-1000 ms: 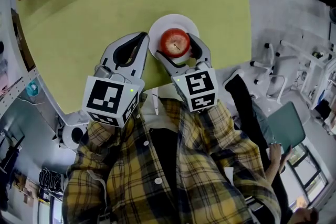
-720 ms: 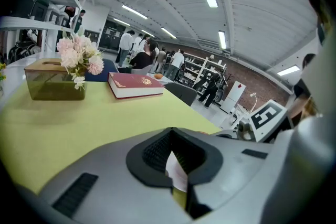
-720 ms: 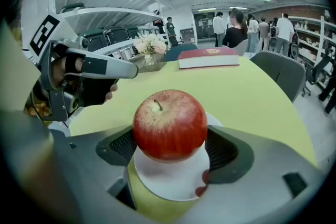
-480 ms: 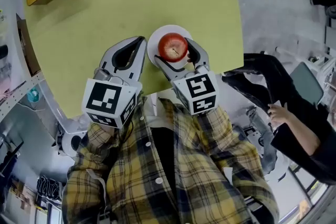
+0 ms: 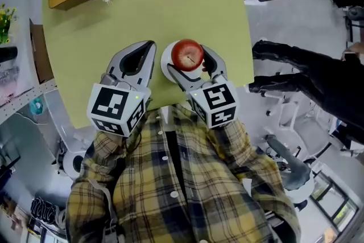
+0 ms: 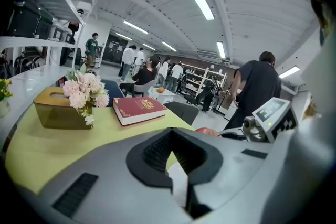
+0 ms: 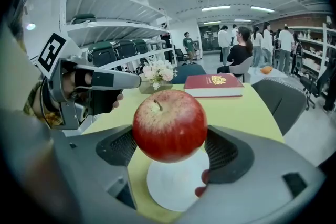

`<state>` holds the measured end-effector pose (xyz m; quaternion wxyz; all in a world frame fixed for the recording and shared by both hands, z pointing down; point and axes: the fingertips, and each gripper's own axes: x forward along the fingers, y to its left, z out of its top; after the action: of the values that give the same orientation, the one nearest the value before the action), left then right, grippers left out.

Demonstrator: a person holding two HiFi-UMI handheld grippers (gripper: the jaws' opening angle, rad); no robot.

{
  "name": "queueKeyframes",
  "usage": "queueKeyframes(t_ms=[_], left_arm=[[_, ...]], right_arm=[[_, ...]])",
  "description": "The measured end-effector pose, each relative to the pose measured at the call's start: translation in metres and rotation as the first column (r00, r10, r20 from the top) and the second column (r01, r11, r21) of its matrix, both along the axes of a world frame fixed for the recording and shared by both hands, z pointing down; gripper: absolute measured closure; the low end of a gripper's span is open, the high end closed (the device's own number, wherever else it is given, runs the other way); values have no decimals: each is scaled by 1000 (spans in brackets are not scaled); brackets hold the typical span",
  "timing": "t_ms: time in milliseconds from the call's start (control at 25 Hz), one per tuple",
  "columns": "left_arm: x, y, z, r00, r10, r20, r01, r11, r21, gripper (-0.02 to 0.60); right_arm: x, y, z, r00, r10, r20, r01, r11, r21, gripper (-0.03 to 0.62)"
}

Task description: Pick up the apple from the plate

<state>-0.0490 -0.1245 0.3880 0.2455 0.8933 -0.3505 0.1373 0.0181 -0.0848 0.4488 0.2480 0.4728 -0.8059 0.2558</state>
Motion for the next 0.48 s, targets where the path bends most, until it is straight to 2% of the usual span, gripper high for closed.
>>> queueKeyframes(t_ms=[280, 480], left_arm=[[-8, -1, -33, 999, -32, -4, 32, 997, 63, 575], [-16, 1, -58, 998, -65, -3, 65, 992, 112, 575]], right_arm=[[-7, -4, -42, 998, -63, -4, 63, 996, 67, 194], [-19, -6, -77, 993, -116, 30, 112, 986, 126, 194]])
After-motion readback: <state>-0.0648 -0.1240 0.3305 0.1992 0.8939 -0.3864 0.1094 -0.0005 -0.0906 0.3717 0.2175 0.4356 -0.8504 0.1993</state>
